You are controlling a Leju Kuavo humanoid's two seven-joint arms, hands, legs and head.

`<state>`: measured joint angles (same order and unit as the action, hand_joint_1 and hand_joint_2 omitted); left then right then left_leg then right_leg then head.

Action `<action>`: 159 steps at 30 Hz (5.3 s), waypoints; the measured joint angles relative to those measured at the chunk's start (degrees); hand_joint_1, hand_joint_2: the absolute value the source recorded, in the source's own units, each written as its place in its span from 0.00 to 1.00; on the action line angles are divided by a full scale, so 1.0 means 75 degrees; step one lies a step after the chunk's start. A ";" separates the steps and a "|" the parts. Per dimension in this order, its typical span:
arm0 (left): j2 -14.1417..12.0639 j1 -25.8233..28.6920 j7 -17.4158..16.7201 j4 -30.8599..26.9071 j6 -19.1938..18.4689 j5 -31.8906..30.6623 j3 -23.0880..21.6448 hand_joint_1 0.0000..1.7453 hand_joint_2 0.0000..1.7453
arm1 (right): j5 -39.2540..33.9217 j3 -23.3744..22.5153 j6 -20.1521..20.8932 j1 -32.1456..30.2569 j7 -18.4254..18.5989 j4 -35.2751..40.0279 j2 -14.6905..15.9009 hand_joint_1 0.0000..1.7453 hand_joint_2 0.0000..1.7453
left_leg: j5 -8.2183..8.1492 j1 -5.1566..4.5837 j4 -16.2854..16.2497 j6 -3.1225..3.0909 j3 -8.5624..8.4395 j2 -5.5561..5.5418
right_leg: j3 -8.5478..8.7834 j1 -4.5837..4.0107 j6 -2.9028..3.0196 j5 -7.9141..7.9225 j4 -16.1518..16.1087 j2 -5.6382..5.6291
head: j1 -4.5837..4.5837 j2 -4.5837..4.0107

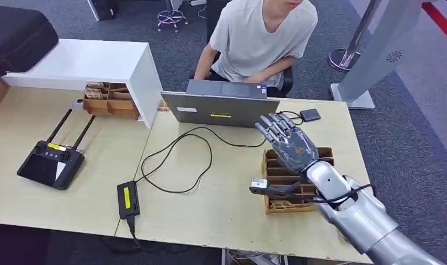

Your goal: Pass the card to the sensor for recognition and then transmit it.

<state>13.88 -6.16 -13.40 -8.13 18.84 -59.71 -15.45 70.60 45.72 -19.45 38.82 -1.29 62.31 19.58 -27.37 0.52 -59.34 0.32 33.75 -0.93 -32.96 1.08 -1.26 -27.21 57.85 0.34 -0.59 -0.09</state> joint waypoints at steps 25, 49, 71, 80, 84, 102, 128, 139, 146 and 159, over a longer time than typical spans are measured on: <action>0.0026 -0.0001 -0.0090 0.0000 0.0006 0.0265 0.0367 0.00 1.00 | -0.0330 0.0076 0.1038 0.0196 -0.0222 -0.0015 0.0306 0.00 1.00 | 0.0000 -0.0001 -0.0001 0.0000 0.0002 -0.0002 | 0.0001 0.0000 -0.0001 0.0001 0.0000 0.0001 | -0.0006 0.0000; 0.0038 0.0004 -0.0102 0.0000 0.0003 0.0454 0.0647 0.00 1.00 | -0.0772 0.0469 0.1661 0.0562 -0.0364 -0.0058 0.0743 0.02 1.00 | 0.0000 -0.0001 -0.0002 0.0000 0.0003 -0.0001 | 0.0001 0.0000 -0.0002 0.0003 0.0000 0.0000 | -0.0003 0.0000; 0.0061 0.0011 -0.0111 0.0000 0.0076 0.0723 0.0997 0.00 1.00 | -0.0933 0.0586 0.1428 0.0548 -0.0277 -0.0044 0.1000 1.00 1.00 | 0.0000 -0.0001 -0.0002 0.0000 0.0002 0.0000 | 0.0001 0.0001 -0.0002 0.0003 -0.0001 -0.0001 | 0.0000 0.0000; 0.0064 0.0025 -0.0111 -0.0003 0.0079 0.0787 0.1128 0.00 1.00 | -0.0933 0.0589 0.1393 0.0543 -0.0259 -0.0044 0.1037 1.00 1.00 | 0.0000 -0.0001 -0.0002 0.0000 0.0002 -0.0001 | 0.0001 0.0001 -0.0002 0.0003 -0.0001 0.0000 | -0.0003 0.0000; 0.0064 0.0026 -0.0111 -0.0003 0.0079 0.0787 0.1131 0.00 1.00 | -0.0933 0.0589 0.1393 0.0543 -0.0262 -0.0044 0.1043 1.00 1.00 | 0.0000 -0.0001 -0.0002 0.0000 0.0002 -0.0001 | 0.0001 0.0000 -0.0002 0.0003 -0.0001 0.0000 | -0.0003 0.0000; 0.0064 0.0026 -0.0114 -0.0003 0.0079 0.0830 0.1134 0.00 1.00 | -0.0935 0.0589 0.1381 0.0540 -0.0254 -0.0041 0.1049 1.00 1.00 | 0.0000 -0.0001 -0.0003 0.0000 0.0001 -0.0001 | 0.0001 0.0001 -0.0002 0.0003 -0.0001 0.0000 | -0.0003 0.0000; 0.0073 0.0031 0.0050 -0.0003 0.0149 0.0702 0.1201 0.00 1.00 | -0.0314 0.0411 -0.0403 0.1371 -0.0178 0.0227 0.0964 1.00 1.00 | 0.0000 0.0000 -0.0003 0.0000 0.0004 0.0002 | 0.0002 -0.0001 0.0000 0.0005 0.0003 -0.0002 | 0.0000 0.0000; 0.0073 0.0039 0.0055 -0.0003 0.0149 0.0580 0.1265 0.00 1.00 | 0.0443 -0.0245 -0.1236 0.1389 0.0035 0.0332 0.0352 1.00 1.00 | 0.0001 0.0001 -0.0002 0.0000 0.0003 0.0002 | 0.0002 -0.0001 0.0000 0.0005 0.0003 -0.0002 | -0.0003 0.0000; 0.0073 0.0039 0.0055 0.0000 0.0149 0.0577 0.1268 0.00 1.00 | 0.0493 -0.0326 -0.1236 0.1389 0.0035 0.0347 0.0201 1.00 1.00 | 0.0001 0.0000 -0.0002 0.0000 0.0004 0.0001 | 0.0002 0.0000 0.0000 0.0005 0.0003 -0.0002 | 0.0000 0.0000; 0.0079 0.0003 0.0615 -0.0003 0.0140 0.0122 0.1268 0.00 1.00 | 0.1011 -0.0425 -0.1320 0.1389 0.0256 0.0318 -0.0431 1.00 1.00 | 0.0001 0.0004 -0.0002 0.0001 0.0001 0.0005 | 0.0000 -0.0004 0.0000 0.0005 0.0004 -0.0005 | -0.0003 0.0000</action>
<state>14.47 -6.14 -8.79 -8.15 19.89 -58.80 -5.95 78.18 42.53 -29.35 49.24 0.63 64.70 16.35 -27.37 0.55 -59.36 0.33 33.76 -0.90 -32.97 1.05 -1.26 -27.17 57.88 0.30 -0.61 -0.09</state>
